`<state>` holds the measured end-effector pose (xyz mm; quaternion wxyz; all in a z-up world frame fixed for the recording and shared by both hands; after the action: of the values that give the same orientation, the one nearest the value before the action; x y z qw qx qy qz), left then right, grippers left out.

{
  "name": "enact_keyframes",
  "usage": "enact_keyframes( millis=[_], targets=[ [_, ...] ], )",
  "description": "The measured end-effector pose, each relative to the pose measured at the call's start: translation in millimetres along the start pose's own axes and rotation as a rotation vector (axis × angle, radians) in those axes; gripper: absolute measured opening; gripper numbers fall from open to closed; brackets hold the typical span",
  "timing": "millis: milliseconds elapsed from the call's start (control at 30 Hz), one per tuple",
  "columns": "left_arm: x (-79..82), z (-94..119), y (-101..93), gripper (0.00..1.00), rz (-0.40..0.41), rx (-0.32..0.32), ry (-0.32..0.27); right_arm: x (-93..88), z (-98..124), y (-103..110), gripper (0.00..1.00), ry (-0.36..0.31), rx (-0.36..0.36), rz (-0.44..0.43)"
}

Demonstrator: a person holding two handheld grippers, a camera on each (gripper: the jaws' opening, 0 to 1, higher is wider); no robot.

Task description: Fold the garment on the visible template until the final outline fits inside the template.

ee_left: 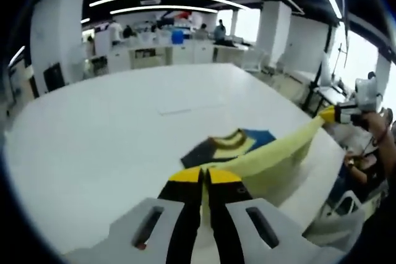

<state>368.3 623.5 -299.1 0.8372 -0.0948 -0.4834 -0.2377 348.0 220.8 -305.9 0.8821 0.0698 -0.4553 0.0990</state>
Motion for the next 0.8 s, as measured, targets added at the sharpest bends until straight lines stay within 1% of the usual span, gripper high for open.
enact_keyframes(
  millis=[100, 200, 300, 400, 433, 467, 533, 567, 733, 767, 800],
  targets=[
    [4.7, -9, 2.6, 0.00, -0.005, 0.010, -0.017, 2.9, -9, -5, 0.00, -0.001, -0.011, -0.009],
    [9.4, -21, 5.6, 0.00, -0.002, 0.027, -0.030, 9.6, -19, -8, 0.00, -0.017, -0.016, -0.020],
    [12.1, -31, 11.2, 0.00, 0.013, 0.059, -0.047, 18.2, -31, -11, 0.00, -0.043, -0.018, -0.025],
    [14.3, -43, 17.9, 0.00, 0.049, 0.101, -0.073, 24.6, -44, -14, 0.00, -0.060, -0.019, -0.035],
    [14.2, -46, 19.0, 0.00, 0.053, 0.105, -0.074, 26.2, -50, -15, 0.00, -0.068, -0.022, -0.039],
    [14.4, -52, 20.9, 0.00, 0.060, 0.120, -0.087, 26.8, -54, -15, 0.00, -0.070, -0.025, -0.046],
    [13.1, -60, 22.5, 0.00, 0.064, 0.125, -0.077, 27.1, -65, -16, 0.00, -0.070, -0.031, -0.053],
    [12.3, -64, 23.6, 0.00, 0.072, 0.131, -0.081, 26.8, -69, -17, 0.00, -0.071, -0.036, -0.054],
    [3.4, -83, 29.6, 0.00, 0.115, 0.155, -0.073, 22.4, -93, -22, 0.00, -0.061, -0.041, -0.092],
    [2.5, -86, 30.3, 0.00, 0.122, 0.154, -0.078, 22.0, -95, -22, 0.00, -0.061, -0.044, -0.096],
    [1.4, -91, 30.5, 0.00, 0.124, 0.155, -0.084, 20.3, -103, -24, 0.00, -0.052, -0.050, -0.098]
  ],
)
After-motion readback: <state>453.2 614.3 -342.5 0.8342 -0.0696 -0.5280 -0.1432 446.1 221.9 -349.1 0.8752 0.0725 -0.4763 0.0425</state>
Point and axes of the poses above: the point that each gripper's makers call its tool centre point, and the gripper's own axes: z roughly backward along the fingers, y roughly to its left, x roughly out of its top, the point moved 9 cm from there along z, roughly backward along the fingers, and after that the axes turned 12 degrees about -z, right-handed, at the moved point
